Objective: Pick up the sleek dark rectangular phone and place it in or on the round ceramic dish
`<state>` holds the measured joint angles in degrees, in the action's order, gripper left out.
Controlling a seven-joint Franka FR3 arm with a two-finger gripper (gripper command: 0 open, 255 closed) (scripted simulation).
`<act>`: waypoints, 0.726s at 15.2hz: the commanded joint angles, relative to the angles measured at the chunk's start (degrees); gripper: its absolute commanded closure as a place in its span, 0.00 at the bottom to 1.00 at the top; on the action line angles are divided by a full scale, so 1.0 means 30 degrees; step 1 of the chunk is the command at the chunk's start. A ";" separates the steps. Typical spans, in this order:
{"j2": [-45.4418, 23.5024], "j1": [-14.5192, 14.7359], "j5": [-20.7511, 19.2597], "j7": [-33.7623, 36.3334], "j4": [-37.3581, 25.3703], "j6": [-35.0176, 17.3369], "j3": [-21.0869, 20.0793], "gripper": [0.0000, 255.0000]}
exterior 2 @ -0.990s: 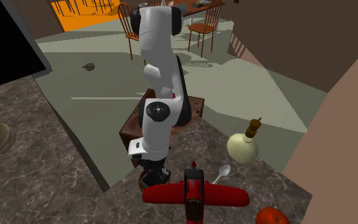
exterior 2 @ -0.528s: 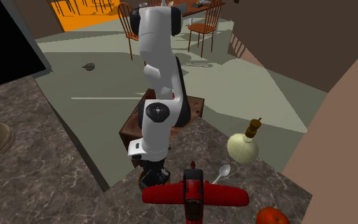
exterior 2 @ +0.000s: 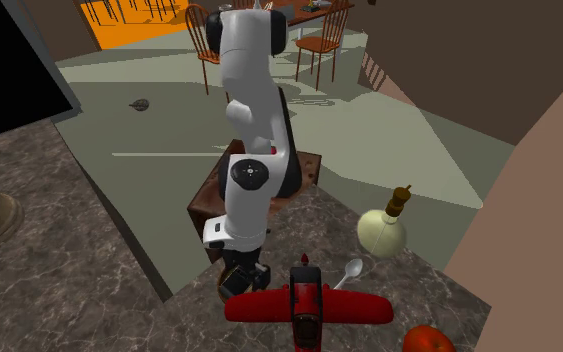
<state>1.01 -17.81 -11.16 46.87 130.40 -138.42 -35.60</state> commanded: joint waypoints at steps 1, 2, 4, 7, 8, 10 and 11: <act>0.0797 0.0049 0.0850 -0.0609 -0.0235 0.0824 -0.0008 0.00; 0.1329 0.0096 0.1359 -0.0965 -0.0404 0.1398 0.0007 0.00; 0.1724 0.0178 0.1715 -0.1215 -0.0558 0.1861 0.0072 0.00; 0.1724 0.0190 0.1713 -0.1214 -0.0558 0.1861 0.0083 0.00; 0.1723 0.0190 0.1713 -0.1213 -0.0558 0.1861 0.0083 0.00; 0.1723 0.0189 0.1713 -0.1213 -0.0558 0.1861 0.0083 0.00; 0.1723 0.0189 0.1713 -0.1213 -0.0558 0.1861 0.0083 0.00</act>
